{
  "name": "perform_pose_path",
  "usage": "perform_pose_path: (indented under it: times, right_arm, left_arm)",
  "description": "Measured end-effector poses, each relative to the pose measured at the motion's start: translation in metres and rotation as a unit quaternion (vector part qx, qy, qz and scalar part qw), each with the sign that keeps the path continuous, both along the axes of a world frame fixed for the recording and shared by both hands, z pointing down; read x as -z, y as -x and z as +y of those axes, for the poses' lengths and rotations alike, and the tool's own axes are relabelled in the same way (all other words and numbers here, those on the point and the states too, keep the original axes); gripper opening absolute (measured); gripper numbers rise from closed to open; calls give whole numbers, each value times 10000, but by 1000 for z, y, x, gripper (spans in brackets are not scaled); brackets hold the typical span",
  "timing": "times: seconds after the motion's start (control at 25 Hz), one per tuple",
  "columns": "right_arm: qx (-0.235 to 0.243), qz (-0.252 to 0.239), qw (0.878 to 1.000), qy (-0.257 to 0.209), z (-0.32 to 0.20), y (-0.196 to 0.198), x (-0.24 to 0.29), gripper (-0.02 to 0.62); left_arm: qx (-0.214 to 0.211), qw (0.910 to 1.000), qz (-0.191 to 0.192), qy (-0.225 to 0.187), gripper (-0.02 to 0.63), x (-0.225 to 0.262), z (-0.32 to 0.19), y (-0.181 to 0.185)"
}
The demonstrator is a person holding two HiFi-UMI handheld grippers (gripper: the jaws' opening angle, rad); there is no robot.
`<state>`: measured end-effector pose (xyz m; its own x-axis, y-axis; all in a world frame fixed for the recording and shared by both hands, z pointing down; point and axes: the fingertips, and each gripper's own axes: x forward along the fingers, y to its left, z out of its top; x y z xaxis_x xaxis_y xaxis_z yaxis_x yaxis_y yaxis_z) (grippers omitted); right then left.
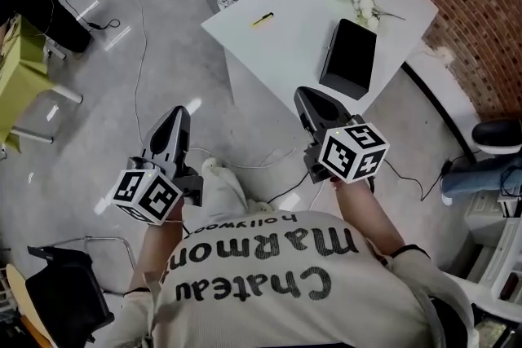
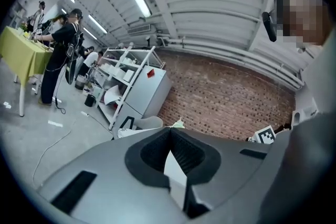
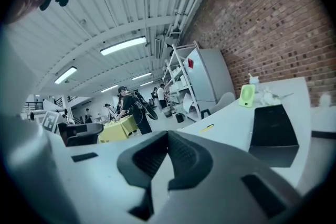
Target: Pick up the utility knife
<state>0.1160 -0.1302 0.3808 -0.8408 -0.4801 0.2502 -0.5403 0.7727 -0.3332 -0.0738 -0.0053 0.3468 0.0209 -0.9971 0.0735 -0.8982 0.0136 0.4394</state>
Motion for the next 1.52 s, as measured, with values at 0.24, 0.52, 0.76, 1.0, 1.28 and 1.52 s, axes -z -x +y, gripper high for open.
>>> perform_pose_path:
  times: [0.24, 0.52, 0.76, 1.0, 1.28, 1.52]
  right_arm:
    - [-212, 40, 9997, 133, -39, 48, -10, 3]
    - [-638, -42, 9979, 68, -95, 119, 9, 3]
    - [-1169, 167, 9930, 58, -128, 163, -3, 3]
    - [-1736, 730, 9807, 522, -147, 176, -61, 13]
    - [-2045, 1145, 9673, 972, -166, 180, -107, 97]
    - [-2249, 1380, 9580, 1119, -206, 192, -138, 120]
  left_arm:
    - [-199, 9998, -54, -54, 3, 5, -49, 50]
    - [-387, 9987, -175, -271, 2, 34, -108, 142]
    - [-646, 9969, -292, -353, 2, 42, -137, 206]
    - [-736, 9968, -86, -286, 2, 21, -153, 244]
    - [-672, 9975, 215, 85, 2, -7, -156, 269]
    - [-246, 9996, 26, 155, 3, -9, -169, 314]
